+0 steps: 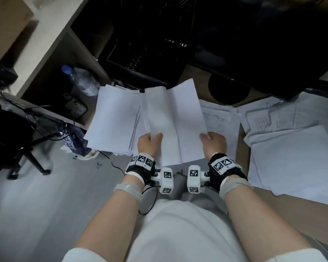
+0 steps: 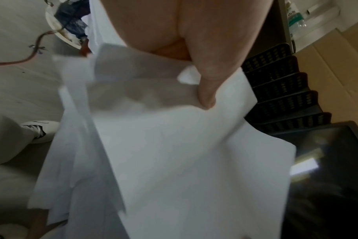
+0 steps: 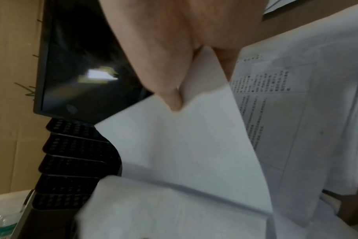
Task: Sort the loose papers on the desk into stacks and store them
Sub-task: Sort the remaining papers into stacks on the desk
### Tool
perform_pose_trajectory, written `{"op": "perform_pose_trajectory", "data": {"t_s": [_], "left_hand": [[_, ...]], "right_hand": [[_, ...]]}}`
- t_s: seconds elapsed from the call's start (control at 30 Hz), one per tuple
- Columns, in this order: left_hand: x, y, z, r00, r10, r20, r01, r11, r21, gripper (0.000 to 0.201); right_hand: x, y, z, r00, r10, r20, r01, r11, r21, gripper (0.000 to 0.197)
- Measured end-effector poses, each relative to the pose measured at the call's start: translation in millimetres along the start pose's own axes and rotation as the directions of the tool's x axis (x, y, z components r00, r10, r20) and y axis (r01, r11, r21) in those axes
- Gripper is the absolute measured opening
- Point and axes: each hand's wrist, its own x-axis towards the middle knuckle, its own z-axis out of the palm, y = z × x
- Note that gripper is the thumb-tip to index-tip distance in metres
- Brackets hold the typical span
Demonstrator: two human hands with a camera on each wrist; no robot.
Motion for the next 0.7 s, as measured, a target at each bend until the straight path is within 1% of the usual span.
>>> {"op": "perform_pose_trajectory", "data": {"t_s": [0.07,0.1,0.13,0.2,0.23,0.27,0.3,0.33,0.4,0.47,0.5,0.53,0.6,0.7], "left_hand": [[5,3,-10,0.994,-0.029,-0.104,0.031,0.999,0.015,0.036],[9,3,-15,0.989,-0.035,-0.142,0.037,0.999,0.016,0.037],[14,2,-21,0.983,-0.047,-0.176,0.05,0.999,0.011,0.038],[26,1,-34,0.968,-0.088,-0.233,0.088,0.996,-0.014,0.039],[31,-2,-41,0.962,-0.102,-0.252,0.102,0.995,-0.016,0.039],[37,-4,-47,0.959,-0.111,-0.261,0.111,0.994,-0.017,0.039],[43,-6,-52,0.959,-0.115,-0.26,0.114,0.993,-0.021,0.04],[48,-7,-57,0.96,-0.11,-0.259,0.108,0.994,-0.022,0.041],[59,-10,-67,0.968,-0.102,-0.23,0.099,0.995,-0.026,0.042],[72,-15,-79,0.974,-0.108,-0.199,0.101,0.994,-0.045,0.041],[79,-17,-85,0.979,-0.107,-0.176,0.1,0.994,-0.048,0.04],[87,-21,-92,0.984,-0.101,-0.147,0.096,0.994,-0.045,0.04],[103,-30,-105,0.991,-0.098,-0.091,0.095,0.995,-0.042,0.038],[126,-42,-125,0.994,-0.104,-0.034,0.104,0.994,-0.026,0.031]], "right_hand": [[4,-1,-5,0.979,-0.005,-0.206,0.0,1.0,-0.021,0.032],[5,-4,-7,0.96,0.0,-0.281,-0.004,1.0,-0.016,0.025],[6,-9,-8,0.942,0.01,-0.334,-0.013,1.0,-0.006,0.023],[5,-24,-4,0.913,0.015,-0.407,0.006,0.999,0.049,0.025],[4,-32,2,0.905,-0.005,-0.426,0.044,0.996,0.082,0.022],[3,-40,10,0.908,-0.038,-0.418,0.089,0.991,0.103,0.017],[1,-47,19,0.924,-0.088,-0.373,0.132,0.987,0.095,0.011],[-1,-53,30,0.947,-0.139,-0.289,0.165,0.984,0.066,0.008],[-3,-62,56,0.98,-0.19,-0.056,0.19,0.982,-0.007,0.01],[-3,-69,83,0.974,-0.171,0.152,0.18,0.982,-0.051,0.014],[-5,-71,97,0.965,-0.148,0.218,0.167,0.984,-0.068,0.015],[-5,-72,111,0.959,-0.131,0.252,0.156,0.984,-0.082,0.015],[-7,-71,138,0.959,-0.102,0.263,0.134,0.985,-0.107,0.014],[-9,-68,176,0.965,-0.046,0.258,0.085,0.986,-0.141,0.026]]}}
